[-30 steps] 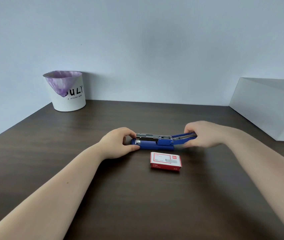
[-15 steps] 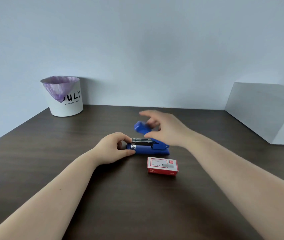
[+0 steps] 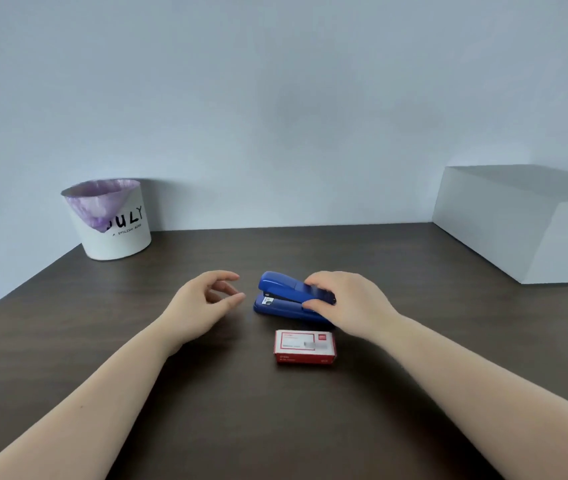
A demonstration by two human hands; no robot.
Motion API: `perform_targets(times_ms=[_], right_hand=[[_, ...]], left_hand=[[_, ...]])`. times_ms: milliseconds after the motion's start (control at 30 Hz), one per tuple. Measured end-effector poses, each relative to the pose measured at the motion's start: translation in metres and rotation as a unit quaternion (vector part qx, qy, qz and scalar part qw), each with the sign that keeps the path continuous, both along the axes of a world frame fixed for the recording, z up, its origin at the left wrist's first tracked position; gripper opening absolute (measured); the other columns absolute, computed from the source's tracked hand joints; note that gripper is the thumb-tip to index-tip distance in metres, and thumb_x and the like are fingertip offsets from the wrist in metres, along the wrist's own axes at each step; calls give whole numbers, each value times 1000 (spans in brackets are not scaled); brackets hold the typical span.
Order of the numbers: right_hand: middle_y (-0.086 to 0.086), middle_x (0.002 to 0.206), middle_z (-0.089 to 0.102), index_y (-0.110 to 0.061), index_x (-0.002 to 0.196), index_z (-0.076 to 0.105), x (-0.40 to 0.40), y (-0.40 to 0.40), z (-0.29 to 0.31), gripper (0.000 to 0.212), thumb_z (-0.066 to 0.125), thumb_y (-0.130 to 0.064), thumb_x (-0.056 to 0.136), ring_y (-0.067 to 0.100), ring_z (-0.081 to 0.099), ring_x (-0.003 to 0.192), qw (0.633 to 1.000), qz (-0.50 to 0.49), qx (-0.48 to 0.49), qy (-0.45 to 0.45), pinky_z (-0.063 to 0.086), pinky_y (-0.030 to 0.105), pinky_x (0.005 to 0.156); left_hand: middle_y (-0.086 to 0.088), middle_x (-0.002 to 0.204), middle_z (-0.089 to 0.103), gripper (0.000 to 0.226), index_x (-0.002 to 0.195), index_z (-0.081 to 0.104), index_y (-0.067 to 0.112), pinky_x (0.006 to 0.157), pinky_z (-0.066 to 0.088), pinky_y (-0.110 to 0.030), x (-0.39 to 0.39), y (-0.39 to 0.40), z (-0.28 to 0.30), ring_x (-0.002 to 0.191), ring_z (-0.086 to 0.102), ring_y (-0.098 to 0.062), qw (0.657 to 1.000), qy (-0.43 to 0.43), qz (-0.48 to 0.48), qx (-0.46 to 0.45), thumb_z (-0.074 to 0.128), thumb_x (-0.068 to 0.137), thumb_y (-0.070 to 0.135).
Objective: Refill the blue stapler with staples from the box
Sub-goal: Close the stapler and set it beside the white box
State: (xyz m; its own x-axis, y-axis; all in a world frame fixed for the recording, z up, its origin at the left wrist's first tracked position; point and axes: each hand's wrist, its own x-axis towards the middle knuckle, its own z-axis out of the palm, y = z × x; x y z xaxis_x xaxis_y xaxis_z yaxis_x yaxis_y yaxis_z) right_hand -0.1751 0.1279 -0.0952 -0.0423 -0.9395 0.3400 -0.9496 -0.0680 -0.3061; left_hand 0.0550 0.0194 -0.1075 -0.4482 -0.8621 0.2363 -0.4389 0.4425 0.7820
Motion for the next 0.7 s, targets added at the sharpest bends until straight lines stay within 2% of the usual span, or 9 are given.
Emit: perform_targets(times_ms=[100,167,300,433,567,700], right_hand=[[-6,84,57,-21,99,61,-17,7,-5,30,58,-47,84,15,52,77,998,-51,-21,-5,44,32,66],[-2,81,56,-14,91,59,-28,10,-6,32,59,-45,84,20,53,76,996,-81,-23,-23,42,33,64],[8,88,60,-7,93,59,-60,14,-9,24,56,-30,87,26,55,80,986,-148,-32,-73,44,34,68],[8,89,59,-7,92,60,-106,23,-13,14,53,-18,86,22,52,76,970,-205,-44,-123,40,28,65],[9,89,60,-7,90,59,-149,28,-15,13,54,-18,86,21,51,73,957,-252,-61,-130,37,26,57],[10,90,57,-6,88,56,-184,22,-15,14,52,-19,87,23,51,74,943,-298,-70,-131,39,31,61]], left_hand=[[-3,80,68,6,91,61,22,62,45,-26,-15,-2,6,72,59,-19,997,-24,74,-23,61,86,26],[-4,75,68,11,84,61,18,58,42,-29,-31,-1,12,69,57,-20,993,-44,104,-39,60,86,28],[-3,79,68,13,81,61,18,65,43,-30,-75,7,26,76,61,-21,991,-70,105,-52,58,85,30],[10,73,58,8,80,57,22,64,42,-28,-140,22,34,71,56,-13,989,-105,69,-79,55,85,27],[5,85,60,7,87,56,20,72,46,-31,-204,36,28,83,57,-19,988,-133,44,-72,50,85,23],[1,102,62,13,94,54,19,73,43,-32,-260,44,19,88,55,-21,985,-164,24,-47,46,85,22]])
